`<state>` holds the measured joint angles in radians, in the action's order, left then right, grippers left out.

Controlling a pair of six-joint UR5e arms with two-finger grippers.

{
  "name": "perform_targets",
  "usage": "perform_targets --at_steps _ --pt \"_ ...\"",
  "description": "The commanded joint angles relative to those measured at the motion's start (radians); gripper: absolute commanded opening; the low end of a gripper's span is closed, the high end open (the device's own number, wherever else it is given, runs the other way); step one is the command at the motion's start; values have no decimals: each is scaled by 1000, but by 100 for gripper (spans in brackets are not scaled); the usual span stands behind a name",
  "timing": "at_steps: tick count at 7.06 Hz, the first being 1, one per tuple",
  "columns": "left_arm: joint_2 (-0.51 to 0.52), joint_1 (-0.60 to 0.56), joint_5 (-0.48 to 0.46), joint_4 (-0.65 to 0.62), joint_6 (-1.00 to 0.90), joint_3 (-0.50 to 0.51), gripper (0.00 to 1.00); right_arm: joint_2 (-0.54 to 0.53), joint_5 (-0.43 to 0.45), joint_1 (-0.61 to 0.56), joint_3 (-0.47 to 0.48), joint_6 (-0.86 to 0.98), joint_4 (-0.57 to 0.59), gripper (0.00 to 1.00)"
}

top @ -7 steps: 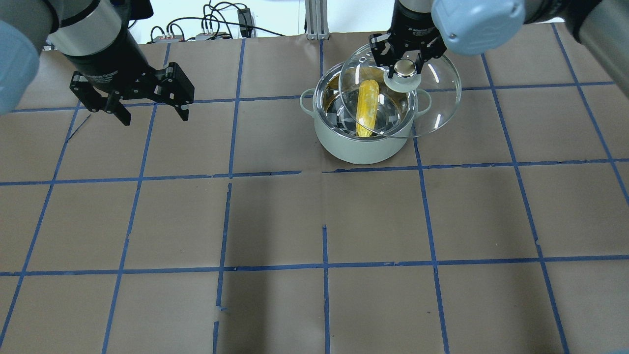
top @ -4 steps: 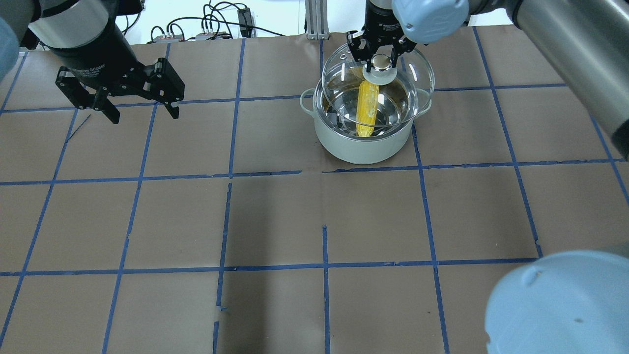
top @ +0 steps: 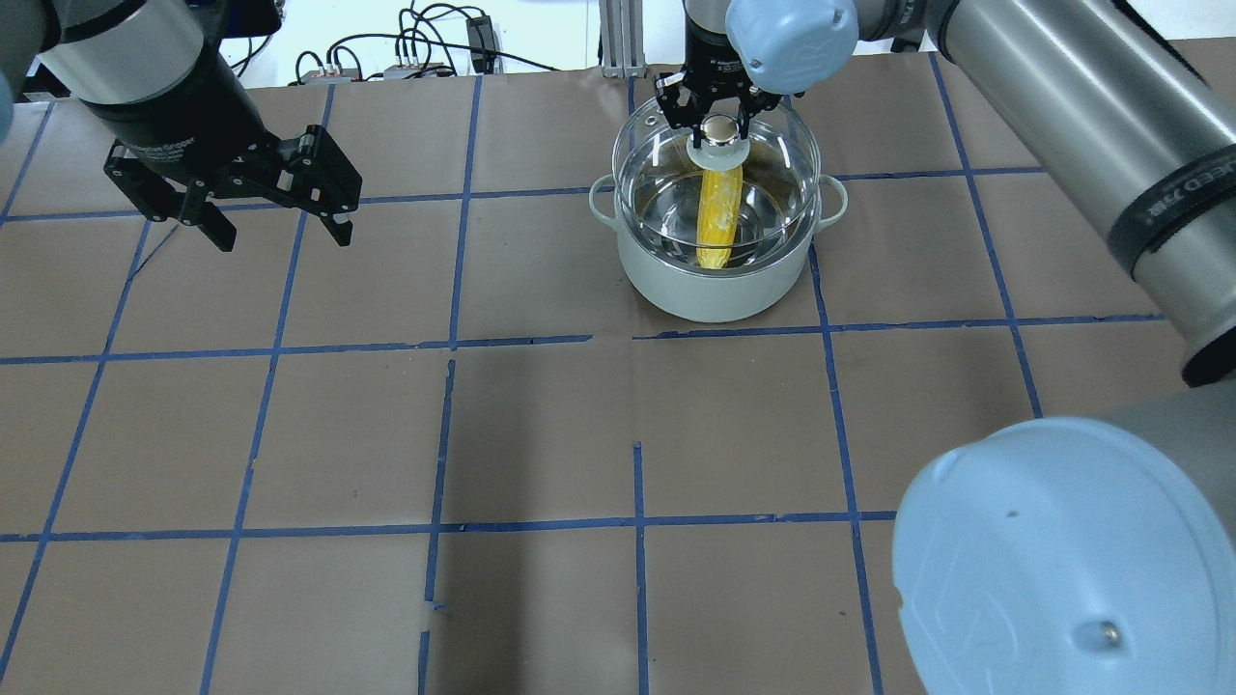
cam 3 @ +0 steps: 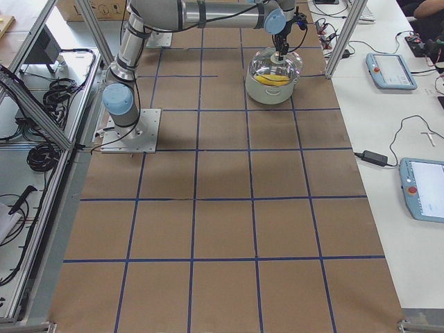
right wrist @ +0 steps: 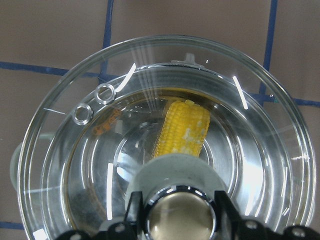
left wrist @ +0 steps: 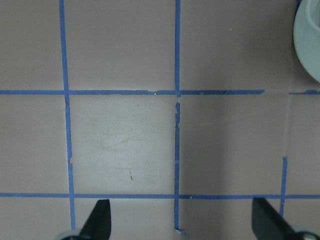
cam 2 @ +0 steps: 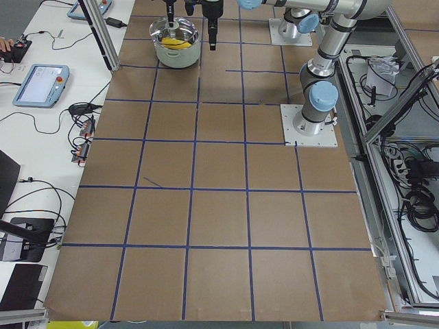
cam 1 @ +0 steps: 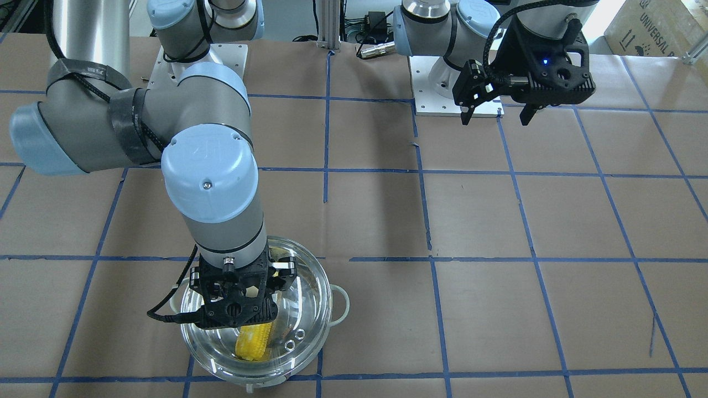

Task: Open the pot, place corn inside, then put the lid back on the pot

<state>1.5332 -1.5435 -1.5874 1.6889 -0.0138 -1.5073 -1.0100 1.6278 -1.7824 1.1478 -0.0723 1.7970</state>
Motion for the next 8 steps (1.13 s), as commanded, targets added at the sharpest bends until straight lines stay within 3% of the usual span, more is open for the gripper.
perform_targets --at_steps 1,8 --pt "7 11 0 5 -2 13 100 7 1 -2 7 3 1 27" --pt "-5 11 3 -8 -3 -11 100 1 3 -2 15 3 -24 26"
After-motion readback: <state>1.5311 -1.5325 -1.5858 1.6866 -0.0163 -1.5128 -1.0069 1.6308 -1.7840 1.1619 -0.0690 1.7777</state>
